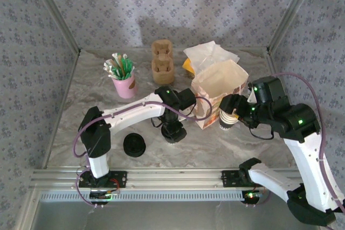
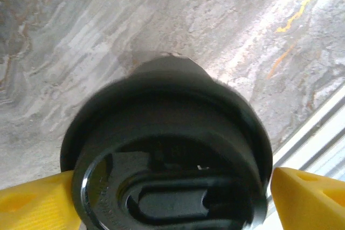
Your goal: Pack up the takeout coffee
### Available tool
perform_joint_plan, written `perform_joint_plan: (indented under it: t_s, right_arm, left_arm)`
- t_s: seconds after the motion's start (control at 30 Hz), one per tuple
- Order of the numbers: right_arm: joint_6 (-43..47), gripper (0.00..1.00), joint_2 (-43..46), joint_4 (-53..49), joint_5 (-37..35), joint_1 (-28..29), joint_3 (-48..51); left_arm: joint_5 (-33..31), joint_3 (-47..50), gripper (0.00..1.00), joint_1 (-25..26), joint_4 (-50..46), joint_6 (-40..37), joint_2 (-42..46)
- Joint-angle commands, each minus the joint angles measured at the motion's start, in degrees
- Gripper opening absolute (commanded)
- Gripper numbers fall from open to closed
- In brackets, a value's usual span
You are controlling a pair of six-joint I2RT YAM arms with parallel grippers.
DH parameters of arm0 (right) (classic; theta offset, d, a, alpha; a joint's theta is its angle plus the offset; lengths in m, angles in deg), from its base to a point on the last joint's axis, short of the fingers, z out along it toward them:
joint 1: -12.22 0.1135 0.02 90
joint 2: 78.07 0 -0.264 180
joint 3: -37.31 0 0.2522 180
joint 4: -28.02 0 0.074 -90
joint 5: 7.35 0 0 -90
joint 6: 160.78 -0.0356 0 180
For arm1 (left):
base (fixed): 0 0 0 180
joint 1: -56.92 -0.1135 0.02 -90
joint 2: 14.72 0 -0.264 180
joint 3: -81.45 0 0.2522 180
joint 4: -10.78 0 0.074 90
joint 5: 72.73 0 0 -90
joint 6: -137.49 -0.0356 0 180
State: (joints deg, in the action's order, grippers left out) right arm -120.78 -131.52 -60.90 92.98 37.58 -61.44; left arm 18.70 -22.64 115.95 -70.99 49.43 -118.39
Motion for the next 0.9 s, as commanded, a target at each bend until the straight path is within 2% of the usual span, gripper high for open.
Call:
perform_joint_plan:
  t_s: [0.0,0.57,0.87]
  right_arm:
    - [-0.60,0.75,0.18,-0.35,-0.65,-0.23,0.60]
    - [-0.80,0.75,0.54,0.35,-1.01,-0.13,1.38]
    - [-1.18,0.75,0.45,0.37,-0.75,0.35,1.31]
  left_arm:
    - [0.28,-0.54,0.88,-0.67,-1.89,-1.23,-1.26]
    - [-0.03,-5.33,0.95,-0.71,-4.94,-2.50,-0.68]
    - [3.99,-3.75,0.94,-2.15,-3.36,-1.57,-0.41]
